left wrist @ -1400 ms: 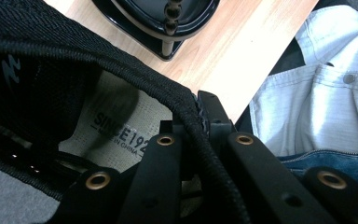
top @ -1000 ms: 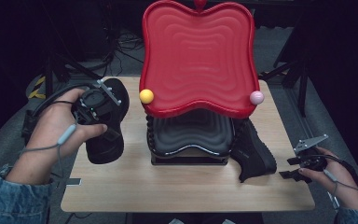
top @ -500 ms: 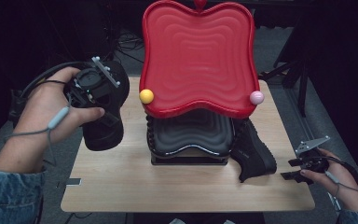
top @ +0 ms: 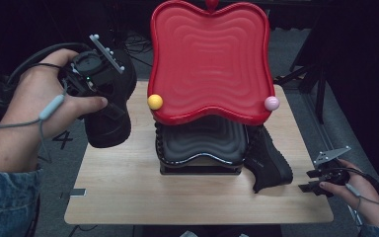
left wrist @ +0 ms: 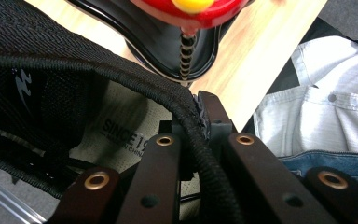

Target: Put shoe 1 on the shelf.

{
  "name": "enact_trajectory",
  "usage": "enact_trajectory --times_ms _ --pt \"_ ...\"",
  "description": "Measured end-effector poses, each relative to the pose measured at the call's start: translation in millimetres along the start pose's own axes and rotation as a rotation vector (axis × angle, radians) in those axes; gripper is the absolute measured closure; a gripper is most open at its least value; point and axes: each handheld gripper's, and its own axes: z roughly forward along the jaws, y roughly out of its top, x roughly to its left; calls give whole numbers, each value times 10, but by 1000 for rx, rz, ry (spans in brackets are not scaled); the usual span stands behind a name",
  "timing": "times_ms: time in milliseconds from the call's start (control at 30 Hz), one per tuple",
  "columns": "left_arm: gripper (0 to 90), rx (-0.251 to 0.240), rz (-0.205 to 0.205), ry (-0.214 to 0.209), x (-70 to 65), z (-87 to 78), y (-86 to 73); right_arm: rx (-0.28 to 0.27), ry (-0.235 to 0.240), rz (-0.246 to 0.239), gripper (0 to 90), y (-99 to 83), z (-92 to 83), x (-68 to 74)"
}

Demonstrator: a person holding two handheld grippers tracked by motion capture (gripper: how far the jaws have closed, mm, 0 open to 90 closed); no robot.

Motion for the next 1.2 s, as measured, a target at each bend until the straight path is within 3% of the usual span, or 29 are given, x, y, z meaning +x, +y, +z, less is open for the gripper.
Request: enact_trajectory --times_ms 133,600,900,1000,1200 --pt "867 -12 1 19 -16 -88 36 0 -1 0 309 -5 -1 0" --pt "868 -27 62 69 -178 -378 211 0 8 -8 305 -1 17 16" --pt "867 -37 84 90 -254 -480 347 -5 11 -5 303 4 21 25" --pt "867 -23 112 109 -292 -518 408 -15 16 9 299 -2 19 23" --pt "867 -45 118 124 -315 -580 474 -12 14 9 298 -16 34 5"
